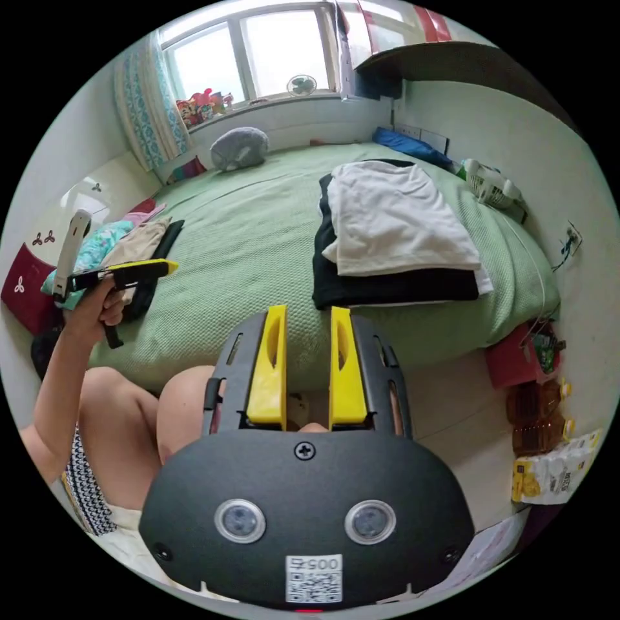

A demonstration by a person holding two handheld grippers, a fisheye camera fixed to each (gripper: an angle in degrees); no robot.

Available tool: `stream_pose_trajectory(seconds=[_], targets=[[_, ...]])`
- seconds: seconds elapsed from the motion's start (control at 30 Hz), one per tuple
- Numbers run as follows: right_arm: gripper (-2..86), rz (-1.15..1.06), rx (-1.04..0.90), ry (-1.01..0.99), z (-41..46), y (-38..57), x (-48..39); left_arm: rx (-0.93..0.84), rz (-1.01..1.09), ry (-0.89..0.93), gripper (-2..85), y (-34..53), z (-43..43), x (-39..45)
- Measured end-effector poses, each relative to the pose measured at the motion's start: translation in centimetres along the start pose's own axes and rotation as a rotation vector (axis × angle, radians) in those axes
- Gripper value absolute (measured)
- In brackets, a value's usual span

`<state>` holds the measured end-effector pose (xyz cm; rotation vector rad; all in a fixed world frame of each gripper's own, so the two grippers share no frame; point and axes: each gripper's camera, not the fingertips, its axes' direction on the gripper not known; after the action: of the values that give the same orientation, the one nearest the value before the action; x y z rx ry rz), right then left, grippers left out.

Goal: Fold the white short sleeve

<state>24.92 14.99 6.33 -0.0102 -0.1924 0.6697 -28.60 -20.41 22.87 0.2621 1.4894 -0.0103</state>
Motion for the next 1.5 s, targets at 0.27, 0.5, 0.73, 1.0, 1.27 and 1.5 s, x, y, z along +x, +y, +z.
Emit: stream_pose_trajectory(seconds=[0.27,0.5,0.73,1.0,1.27,1.5], targets=[[12.7,-0.058,0.030,0.147,2.8,-10.1,2.4,0.059,-0.025,0.070,0.4,-4.0,2.4,0.4],[10.2,-0.031,-0.165,0.206,9.5,-18.0,6.1,0.000,-0.079,0.131,-0.4,-5.9,5.8,-0.4],[0.1,0.119,-0.174,0.028,10.0,-18.7,10.9,-0.012,-0.088,0.111,-0.5,-6.8,7.2,-1.0],[-1.1,0.057,-0.161,-0.027,8.1,-20.5,10.7,0.015,-0.124,0.210,-0.6,-7.9,8.1,-2.1],[-1.2,-0.124,-0.155,-0.261,8.9,-22.6,1.0,0.026,-0.174,0.200,-0.5,-8.6,8.5,-3.4],[-1.1,-0.232,-0.256,-0.476,16.2,-21.5,-12.1,0.072,-0.274,-0.031,-0.5,-7.0,6.5,-8.0]])
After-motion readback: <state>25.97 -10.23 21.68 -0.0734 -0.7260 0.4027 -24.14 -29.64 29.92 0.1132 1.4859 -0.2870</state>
